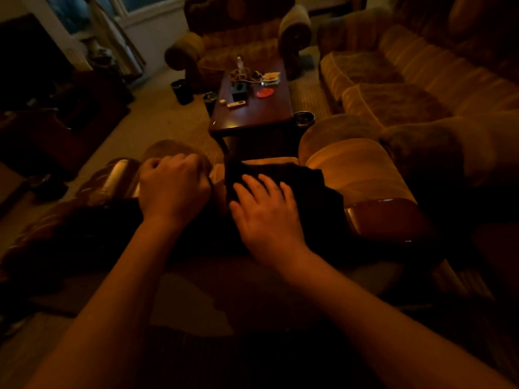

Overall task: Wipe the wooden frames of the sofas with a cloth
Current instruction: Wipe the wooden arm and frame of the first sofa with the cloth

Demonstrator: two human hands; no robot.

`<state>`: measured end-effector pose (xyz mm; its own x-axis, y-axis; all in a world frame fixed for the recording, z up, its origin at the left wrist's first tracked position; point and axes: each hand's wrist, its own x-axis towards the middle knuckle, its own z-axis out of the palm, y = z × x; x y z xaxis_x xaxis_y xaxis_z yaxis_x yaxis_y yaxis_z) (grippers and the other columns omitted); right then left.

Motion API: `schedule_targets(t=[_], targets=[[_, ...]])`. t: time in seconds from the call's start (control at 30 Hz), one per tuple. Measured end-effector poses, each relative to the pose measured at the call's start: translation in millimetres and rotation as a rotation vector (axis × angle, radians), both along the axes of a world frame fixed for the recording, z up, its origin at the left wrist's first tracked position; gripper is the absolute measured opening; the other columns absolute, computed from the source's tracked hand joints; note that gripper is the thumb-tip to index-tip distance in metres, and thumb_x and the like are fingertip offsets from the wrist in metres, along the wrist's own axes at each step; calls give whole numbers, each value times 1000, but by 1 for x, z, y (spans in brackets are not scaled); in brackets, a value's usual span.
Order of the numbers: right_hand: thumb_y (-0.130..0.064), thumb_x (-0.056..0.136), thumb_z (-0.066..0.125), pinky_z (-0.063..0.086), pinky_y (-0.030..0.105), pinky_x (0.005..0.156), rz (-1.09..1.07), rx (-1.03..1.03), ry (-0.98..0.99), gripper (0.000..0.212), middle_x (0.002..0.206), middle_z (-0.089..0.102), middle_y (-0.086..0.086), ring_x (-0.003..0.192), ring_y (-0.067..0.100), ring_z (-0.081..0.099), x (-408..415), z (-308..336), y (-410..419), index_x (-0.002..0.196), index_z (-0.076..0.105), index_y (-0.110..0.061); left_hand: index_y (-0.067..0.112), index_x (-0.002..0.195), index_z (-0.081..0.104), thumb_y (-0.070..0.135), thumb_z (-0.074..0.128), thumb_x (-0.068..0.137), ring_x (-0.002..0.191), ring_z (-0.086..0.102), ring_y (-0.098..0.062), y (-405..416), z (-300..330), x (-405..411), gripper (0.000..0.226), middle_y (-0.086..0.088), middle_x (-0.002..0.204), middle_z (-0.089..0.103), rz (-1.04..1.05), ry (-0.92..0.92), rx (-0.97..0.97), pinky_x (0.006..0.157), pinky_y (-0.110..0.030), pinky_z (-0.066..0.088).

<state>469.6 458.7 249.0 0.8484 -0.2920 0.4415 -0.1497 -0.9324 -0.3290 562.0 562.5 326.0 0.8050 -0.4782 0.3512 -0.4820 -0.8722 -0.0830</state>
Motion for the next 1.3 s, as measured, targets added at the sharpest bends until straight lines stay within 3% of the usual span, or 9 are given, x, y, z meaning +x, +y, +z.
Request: schedule_targets(t=[0.1,0.3,0.43,0.6,0.77,0.93,1.0,1.13,1.3], targets=[[-37,88,32,41,49,97,2,-35,-4,46,121,64,2,116,25,57,14,8,15,113,67,-20,14,88,64,30,29,76,90,60,-33,0,-1,2,40,-11,92,67,-7,-25,-7,88,-40,35],[-28,94,32,36,39,80,156,191,546,37,120,59,9,110,32,54,79,53,-20,114,60,-14,12,94,64,25,40,88,101,56,-30,1,-3,5,28,-10,103,66,11,17,58,94,-37,32],[-27,98,30,37,42,93,143,93,384,37,126,56,8,115,28,52,57,39,-19,123,54,-16,11,90,65,23,42,89,104,55,-29,3,-4,4,26,-11,102,67,-4,11,50,97,-38,31],[-44,98,13,11,41,114,96,-20,231,55,155,24,-2,143,17,16,-8,12,-4,146,29,-24,12,88,65,26,42,89,100,56,-27,2,-7,4,26,-9,98,67,-17,-25,27,95,-39,32],[-37,98,29,19,42,110,123,67,257,44,144,42,-3,134,17,34,32,25,-14,139,40,-28,11,90,64,24,43,88,99,56,-28,-1,-5,4,25,-10,98,67,-2,-31,55,94,-40,32],[-47,96,34,40,33,76,126,346,500,40,97,60,4,80,17,55,72,39,-50,98,63,-19,12,93,62,27,40,91,105,53,-28,-1,-3,1,27,-11,104,65,-8,7,77,98,-43,30],[-48,96,34,44,37,85,46,393,560,40,106,60,9,84,20,53,76,34,-68,95,59,-17,12,93,62,27,39,92,106,53,-28,0,-2,1,28,-11,105,64,-20,8,74,98,-43,30],[-40,99,33,39,37,93,-68,421,676,49,126,54,16,116,32,50,55,30,-104,124,54,-4,13,91,63,28,40,91,105,53,-27,-1,-3,1,27,-10,104,65,-28,2,79,98,-43,31],[-31,101,33,40,30,82,182,435,709,36,115,53,10,93,17,49,69,49,-71,119,55,-8,16,82,62,31,41,90,97,54,-27,-5,-5,4,27,-8,94,65,-24,-21,74,91,-41,33]])
